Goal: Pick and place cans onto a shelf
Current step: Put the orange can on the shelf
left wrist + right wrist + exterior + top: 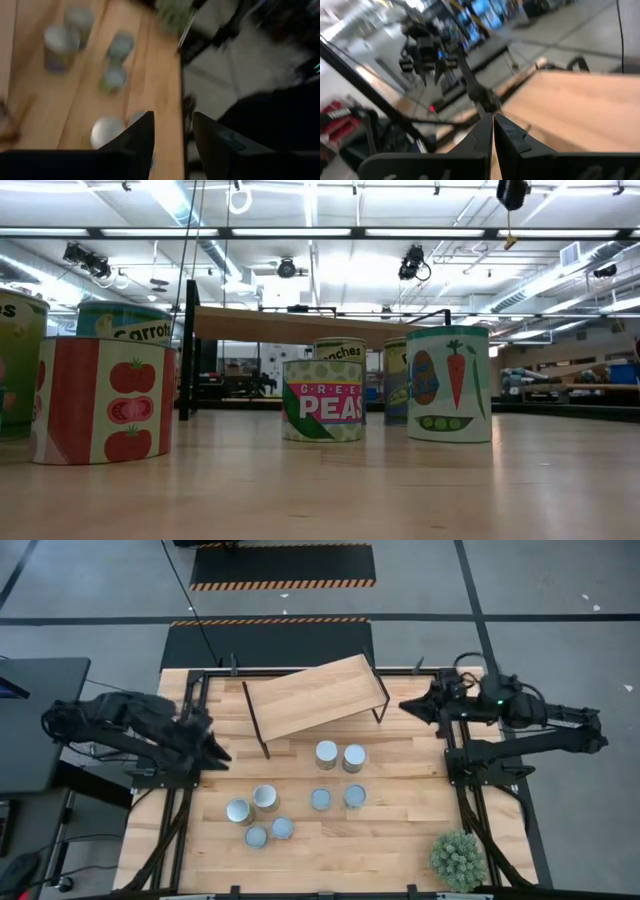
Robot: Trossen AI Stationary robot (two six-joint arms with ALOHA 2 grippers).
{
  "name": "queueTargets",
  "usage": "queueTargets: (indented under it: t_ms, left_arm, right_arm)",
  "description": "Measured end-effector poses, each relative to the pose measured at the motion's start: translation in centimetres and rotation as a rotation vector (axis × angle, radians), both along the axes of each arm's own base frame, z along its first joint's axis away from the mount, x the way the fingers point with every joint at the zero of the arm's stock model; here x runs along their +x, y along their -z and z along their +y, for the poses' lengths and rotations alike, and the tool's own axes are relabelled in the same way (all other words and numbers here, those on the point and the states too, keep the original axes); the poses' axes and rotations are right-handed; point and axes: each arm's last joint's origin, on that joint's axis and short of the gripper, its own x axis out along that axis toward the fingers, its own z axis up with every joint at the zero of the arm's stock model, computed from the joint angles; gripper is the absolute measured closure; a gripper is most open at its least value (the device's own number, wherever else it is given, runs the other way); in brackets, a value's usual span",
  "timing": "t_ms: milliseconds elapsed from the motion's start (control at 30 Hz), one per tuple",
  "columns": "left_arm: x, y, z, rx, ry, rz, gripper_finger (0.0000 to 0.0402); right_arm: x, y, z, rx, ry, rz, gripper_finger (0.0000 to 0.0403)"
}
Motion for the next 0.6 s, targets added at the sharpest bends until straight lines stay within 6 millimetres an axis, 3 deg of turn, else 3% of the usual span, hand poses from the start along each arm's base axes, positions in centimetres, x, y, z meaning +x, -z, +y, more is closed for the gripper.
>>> queueTargets:
  t_ms: [167,400,600]
  left_arm:
    - [1.2,2.1,-1.3,0.032,0.06,0.235,0.026]
    - [1.9,4.4,-3.3,0.146,0.072,0.49,0.026]
    - [2.5,5.4,-4.5,0.208,0.07,0.574,0.026]
  right_arm:
    - [2.4,0.7,0.4,0.006,-0.035,0.119,0.038]
    - [5.0,0.0,1.1,-0.022,-0.081,0.237,0.038]
    - [6.8,-0.9,1.7,-0.079,-0.092,0.314,0.038]
